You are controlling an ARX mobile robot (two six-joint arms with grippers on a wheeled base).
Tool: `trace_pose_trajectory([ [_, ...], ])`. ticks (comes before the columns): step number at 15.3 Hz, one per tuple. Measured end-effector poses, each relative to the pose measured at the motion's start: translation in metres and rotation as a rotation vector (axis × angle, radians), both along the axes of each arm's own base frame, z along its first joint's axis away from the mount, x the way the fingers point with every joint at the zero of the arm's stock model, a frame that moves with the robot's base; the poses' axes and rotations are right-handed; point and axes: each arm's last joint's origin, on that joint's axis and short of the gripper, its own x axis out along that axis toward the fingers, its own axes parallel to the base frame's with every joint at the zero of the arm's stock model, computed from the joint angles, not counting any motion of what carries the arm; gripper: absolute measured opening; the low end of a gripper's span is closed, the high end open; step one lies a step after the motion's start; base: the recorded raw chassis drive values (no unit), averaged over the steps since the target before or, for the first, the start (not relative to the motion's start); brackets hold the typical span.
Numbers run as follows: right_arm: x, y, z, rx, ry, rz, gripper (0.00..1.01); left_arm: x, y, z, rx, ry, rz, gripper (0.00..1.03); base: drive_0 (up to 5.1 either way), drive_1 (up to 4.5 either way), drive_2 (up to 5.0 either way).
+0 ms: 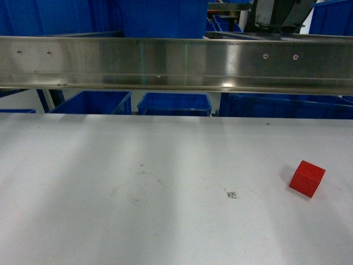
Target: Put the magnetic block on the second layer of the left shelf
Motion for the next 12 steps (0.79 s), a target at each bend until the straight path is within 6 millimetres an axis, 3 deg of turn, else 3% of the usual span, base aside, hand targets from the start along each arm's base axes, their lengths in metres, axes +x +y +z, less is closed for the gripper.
trace_pose_trajectory([
  [3,0.0000,0.0000,0.0001,0.000,0.000,0.000,0.98,0.0000,0.0000,0.0000,0.000,0.000,0.000,0.98,0.0,0.00,0.0],
  [5,0.0000,-0.0001,-0.0001,0.000,0.002,-0.003,0.98,0.0000,-0.0001,0.0002,0.000,-0.002,-0.003,0.98,-5.0,2.46,2.5],
  [12,0.0000,0.0001,0.0000,0.000,0.000,0.003,0.98,0.0000,-0.0001,0.0001,0.000,-0.001,0.000,0.98,0.0,0.00,0.0],
])
